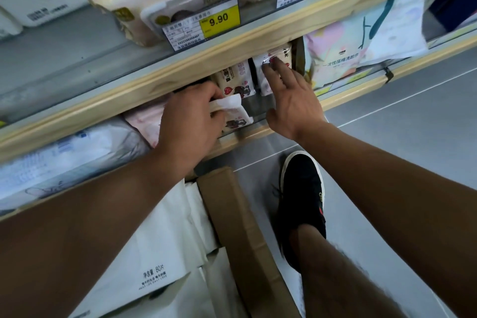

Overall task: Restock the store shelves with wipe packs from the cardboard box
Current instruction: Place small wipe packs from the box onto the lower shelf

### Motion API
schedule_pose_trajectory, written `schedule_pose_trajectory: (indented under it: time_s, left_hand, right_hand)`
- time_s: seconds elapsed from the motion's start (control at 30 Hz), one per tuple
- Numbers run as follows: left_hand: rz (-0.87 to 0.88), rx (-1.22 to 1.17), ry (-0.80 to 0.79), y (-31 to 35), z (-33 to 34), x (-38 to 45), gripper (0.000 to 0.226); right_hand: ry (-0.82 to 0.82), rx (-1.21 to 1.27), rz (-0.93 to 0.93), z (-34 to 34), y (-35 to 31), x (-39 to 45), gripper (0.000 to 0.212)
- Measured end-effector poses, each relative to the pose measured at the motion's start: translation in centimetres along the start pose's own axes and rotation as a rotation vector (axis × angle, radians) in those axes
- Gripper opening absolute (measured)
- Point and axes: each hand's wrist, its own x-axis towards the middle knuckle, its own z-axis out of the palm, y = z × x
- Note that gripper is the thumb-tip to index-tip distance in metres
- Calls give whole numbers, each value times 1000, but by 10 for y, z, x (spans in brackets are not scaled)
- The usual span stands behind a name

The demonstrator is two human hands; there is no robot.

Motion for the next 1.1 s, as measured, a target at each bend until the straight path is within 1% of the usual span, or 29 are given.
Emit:
schedule_pose_trajectory:
  time_s: [0.1,0.17,0.33,0.43,0.5,0.6,0.7,0.8,0.83,0.9,0.93,1.0,1.03,1.1]
  left_hand:
    - [-9,-19,67,8,7,5,19]
    - [-36,-28,98,13,18,6,17]
    - [-202,34,214,27,48,4,18]
    - [-229,16,235,21,65,11,19]
    - [-213,15,212,14,75,19,20]
    - [-160,31,159,8,84,29,22]
    - [-136,80,190,8,87,37,28]
    - [-255,179,186,12,83,46,44]
    - [-296,220,177,12,82,49,45]
    - [-351,300,163,12,82,54,39]
    - [-370,327,180,10,84,57,37]
    - [-392,301,236,-1,90,65,39]
    - [-403,277,226,-6,93,68,43]
    - [-445,259,144,-15,97,70,52]
  right_hand:
    - [2,-16,17,3,3,-8,100]
    - [-10,-25,50,5,6,-17,99]
    - [-53,-45,69,10,14,-50,98]
    - [-88,-87,32,11,18,-58,96]
    - [-95,-107,0,11,18,-58,96]
    - [-91,-107,2,10,13,-55,93]
    - [-77,-85,1,11,5,-50,90]
    - [-53,-72,-11,15,0,-48,87]
    - [-49,-71,-13,16,-1,-48,86]
    - [-43,-70,-16,17,-2,-48,85]
    - [-40,-66,-18,17,-3,-48,85]
    - [-36,-60,-20,19,-4,-48,84]
    - [-38,-57,-18,19,-4,-48,84]
    - [-46,-46,-13,20,-6,-48,84]
